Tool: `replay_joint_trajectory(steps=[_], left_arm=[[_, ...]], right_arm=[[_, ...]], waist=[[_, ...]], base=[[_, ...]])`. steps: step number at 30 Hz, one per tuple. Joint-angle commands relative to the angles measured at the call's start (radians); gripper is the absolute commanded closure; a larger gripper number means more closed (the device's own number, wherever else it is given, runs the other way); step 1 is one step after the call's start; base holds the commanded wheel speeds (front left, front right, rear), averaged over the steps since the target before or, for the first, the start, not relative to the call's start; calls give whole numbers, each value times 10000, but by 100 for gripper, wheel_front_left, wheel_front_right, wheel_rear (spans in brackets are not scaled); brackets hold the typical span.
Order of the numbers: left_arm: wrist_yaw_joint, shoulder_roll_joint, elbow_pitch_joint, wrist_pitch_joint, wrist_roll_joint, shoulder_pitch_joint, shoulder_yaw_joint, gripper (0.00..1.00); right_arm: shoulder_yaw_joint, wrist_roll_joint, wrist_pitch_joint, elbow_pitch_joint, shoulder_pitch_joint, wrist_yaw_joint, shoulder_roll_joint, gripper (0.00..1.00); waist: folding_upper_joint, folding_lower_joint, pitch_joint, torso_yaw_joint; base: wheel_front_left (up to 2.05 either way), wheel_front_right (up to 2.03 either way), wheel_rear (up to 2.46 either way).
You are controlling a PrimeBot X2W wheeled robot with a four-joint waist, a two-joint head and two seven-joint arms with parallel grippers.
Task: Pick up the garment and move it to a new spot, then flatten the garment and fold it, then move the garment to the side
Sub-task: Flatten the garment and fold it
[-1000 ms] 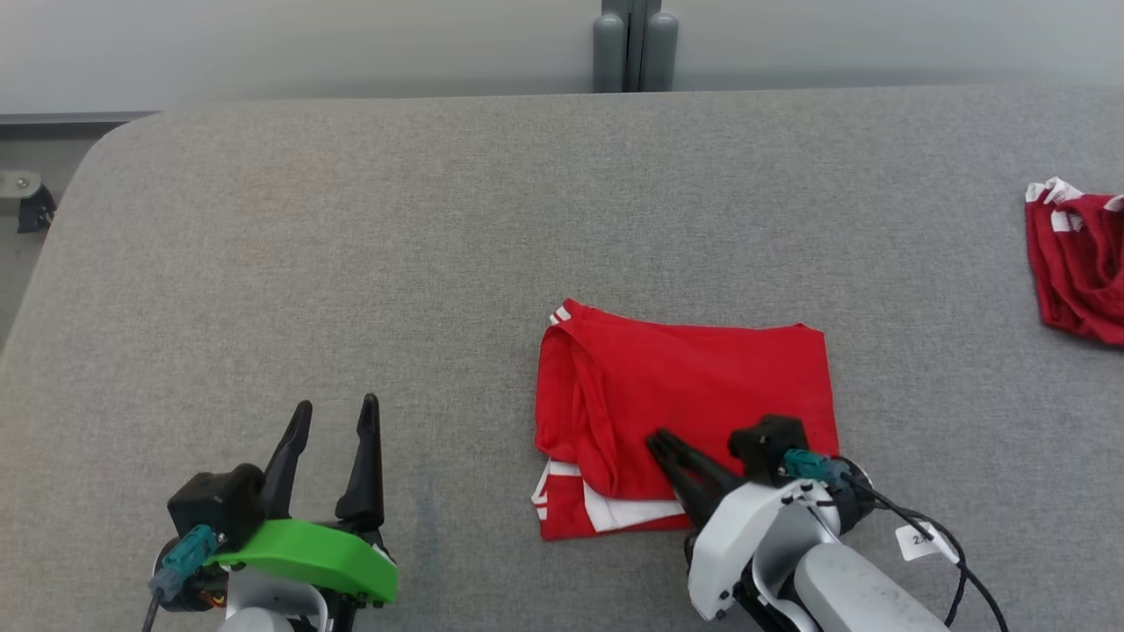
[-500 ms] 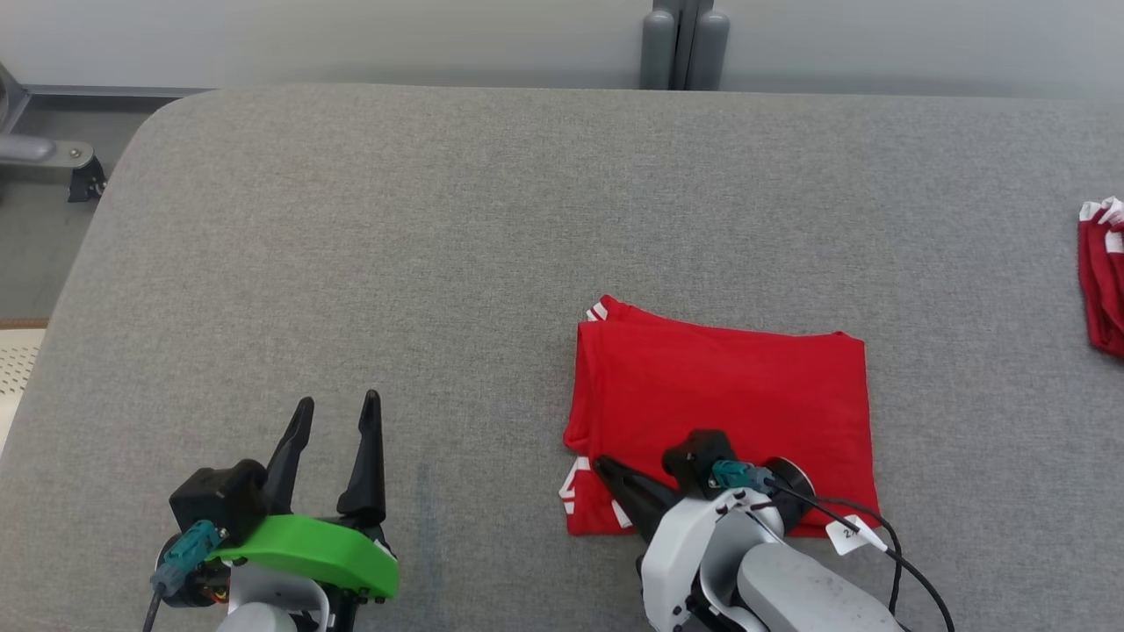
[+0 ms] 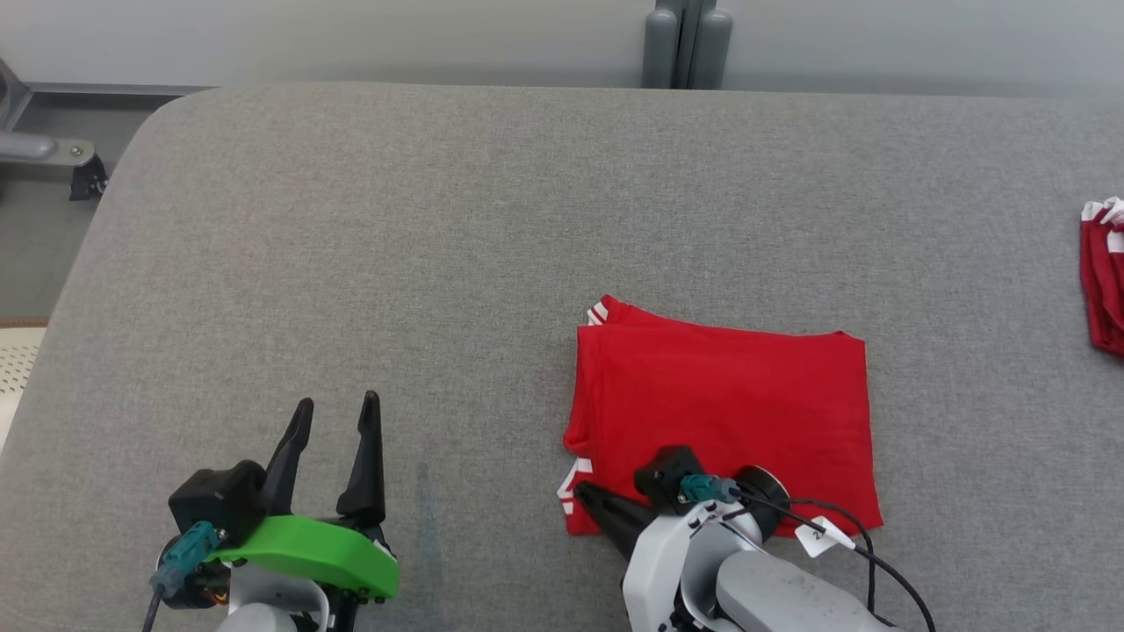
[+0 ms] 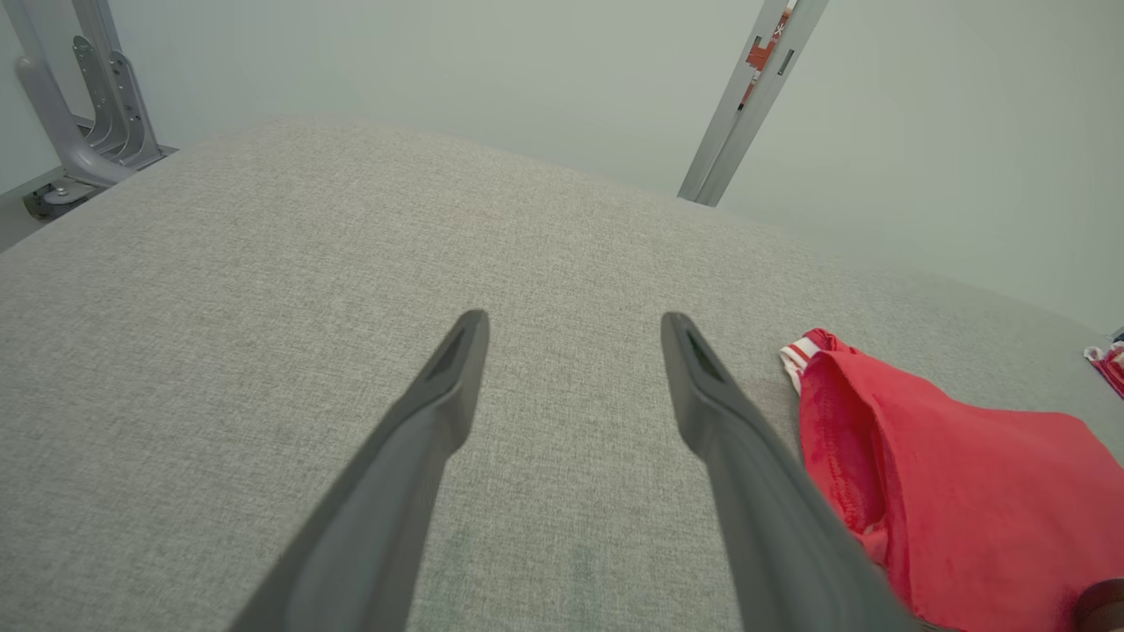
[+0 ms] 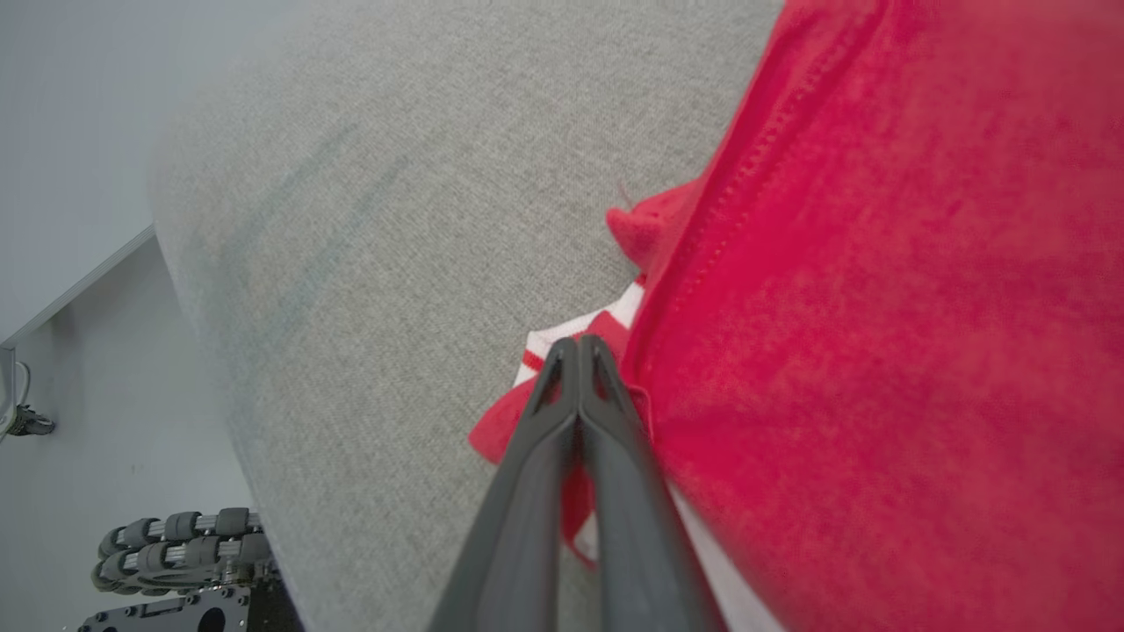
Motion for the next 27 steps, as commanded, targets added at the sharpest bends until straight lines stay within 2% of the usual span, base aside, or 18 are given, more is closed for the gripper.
replay_joint_trajectory(steps=[1,8,10,11,12,13,16,17,19,23,27], left_arm=[[69,50,38,-31,-2,-81,1,0],[26,56,92,-86,24,2,-55,0],[-12,23,113,-127,77,-17,-100,0],[-33,-8,121,-143,115,-44,-138,0],[-64,-38,137,-174,143,-72,-169,0],[-92,-78,165,-198,181,-105,-218,0],[-179,-203,277,-296,260,-180,-285,0],[-202,-256,345,-341,302,-183,-302,0],[-247,-347,451,-406,374,-174,-289,0],[-282,-570,601,-507,587,-49,-105,0],[-353,-773,578,-528,1000,182,269,0]], right_arm=[[108,130,-181,2,-150,-3,4,100],[-141,287,-770,-617,-411,-5,-138,100],[-595,154,-817,-976,-397,-5,-271,91],[-1060,19,-826,-1336,-338,-5,-356,81],[-1428,-121,-811,-1604,-201,-5,-412,77],[-1886,-343,-812,-1920,47,-5,-479,68],[-3212,-1024,-813,-2711,563,-3,-630,49],[-3727,-1304,-812,-2977,790,-5,-642,27],[-4569,-1767,-812,-3430,1287,-3,-600,0],[-5984,-2504,-812,-4166,2154,-3,-429,0],[-6969,-2978,-813,-4698,2847,-3,-246,0]], waist=[[0,0,-26,-50],[0,0,-210,-380],[0,0,-282,-499],[0,0,-313,-569],[0,0,-342,-624],[0,0,-381,-688],[0,0,-495,-856],[0,0,-534,-918],[0,0,-604,-1028],[0,0,-722,-1220],[0,0,-838,-1381]], base=[[0,0,0],[0,0,0],[0,0,0],[0,0,0],[0,0,0],[0,0,0],[0,0,0],[0,0,0],[0,0,0],[0,0,0],[0,0,0]])
